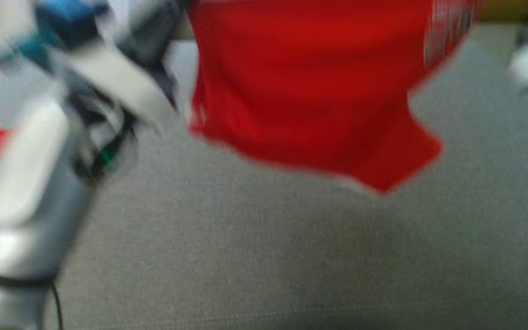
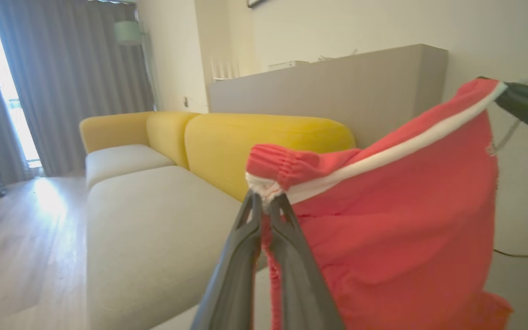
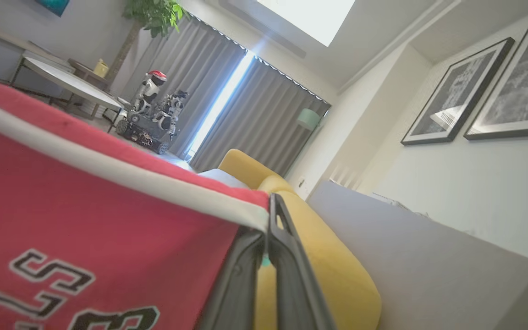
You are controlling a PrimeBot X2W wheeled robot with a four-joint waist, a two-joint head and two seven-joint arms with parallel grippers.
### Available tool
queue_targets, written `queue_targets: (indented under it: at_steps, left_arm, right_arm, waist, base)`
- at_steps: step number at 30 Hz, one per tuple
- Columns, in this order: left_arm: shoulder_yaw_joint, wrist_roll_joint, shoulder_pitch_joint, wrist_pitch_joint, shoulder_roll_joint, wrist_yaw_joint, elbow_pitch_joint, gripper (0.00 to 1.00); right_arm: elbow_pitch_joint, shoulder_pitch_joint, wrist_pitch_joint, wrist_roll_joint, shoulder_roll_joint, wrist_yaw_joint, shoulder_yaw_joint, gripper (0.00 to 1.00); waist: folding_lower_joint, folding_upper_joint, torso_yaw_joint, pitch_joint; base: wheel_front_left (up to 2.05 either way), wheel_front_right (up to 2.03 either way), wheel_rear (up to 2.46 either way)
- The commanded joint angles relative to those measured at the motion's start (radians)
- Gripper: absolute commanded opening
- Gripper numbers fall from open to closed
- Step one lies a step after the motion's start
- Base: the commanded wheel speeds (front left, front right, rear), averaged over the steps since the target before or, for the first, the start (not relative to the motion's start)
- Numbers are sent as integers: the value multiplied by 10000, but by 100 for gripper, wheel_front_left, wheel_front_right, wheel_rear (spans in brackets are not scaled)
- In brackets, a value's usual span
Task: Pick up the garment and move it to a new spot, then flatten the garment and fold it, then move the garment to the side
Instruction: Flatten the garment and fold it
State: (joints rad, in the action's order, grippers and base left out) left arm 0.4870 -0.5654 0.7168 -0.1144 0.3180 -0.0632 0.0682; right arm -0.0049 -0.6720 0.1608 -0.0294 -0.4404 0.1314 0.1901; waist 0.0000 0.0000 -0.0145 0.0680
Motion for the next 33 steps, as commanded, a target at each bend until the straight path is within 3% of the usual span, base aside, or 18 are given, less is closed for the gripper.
queue_targets:
  at_steps: [1, 2, 6, 10, 15, 19, 25, 33]
  left_arm:
    - [-696, 120, 1478, -76, 530, -115, 181, 0]
    - [-696, 120, 1478, -76, 530, -115, 181, 0]
    - [-882, 377, 3518, 163, 627, -328, 1653, 0]
    - [-1152, 722, 5371, 1153, 473, -369, 3175, 0]
    - [-867, 1076, 6185, 2652, 21, -481, 4753, 0]
    - [-59, 1089, 5465, 3263, -366, -619, 5871, 0]
    - [1087, 933, 3583, 3563, -434, -668, 6738, 0]
    - [2749, 351, 1341, 3652, -85, -673, 7344, 0]
  right_arm:
    - [202, -1347, -4, 293, -107, -7, 290, 0]
    - [202, -1347, -4, 293, -107, -7, 290, 0]
    - [2008, -3901, -508, 678, 292, -7, 547, 0]
    - [3788, -5927, -1696, -3, 832, -7, 104, 0]
    - [5622, -6454, -3092, -892, 1673, -7, -218, 0]
    - [7125, -5546, -3552, -1033, 2146, -7, 491, 0]
    - [8776, -4091, -3486, -361, 2327, -7, 1973, 0]
    - [10098, -2899, -2831, 1337, 1860, -7, 4525, 0]
  waist:
    - [0, 0, -336, 1295]
    - [0, 0, -336, 1295]
    - [0, 0, -557, 2588]
    - [0, 0, -633, 3461]
    - [0, 0, -528, 3752]
    - [0, 0, -419, 3757]
    - [0, 0, -326, 3367]
    - [0, 0, -219, 2409]
  base:
    - [0, 0, 0]
    - [0, 0, 0]
    - [0, 0, 0]
    - [0, 0, 0]
    - [0, 0, 0]
    - [0, 0, 0]
    - [0, 0, 0]
    - [0, 0, 0]
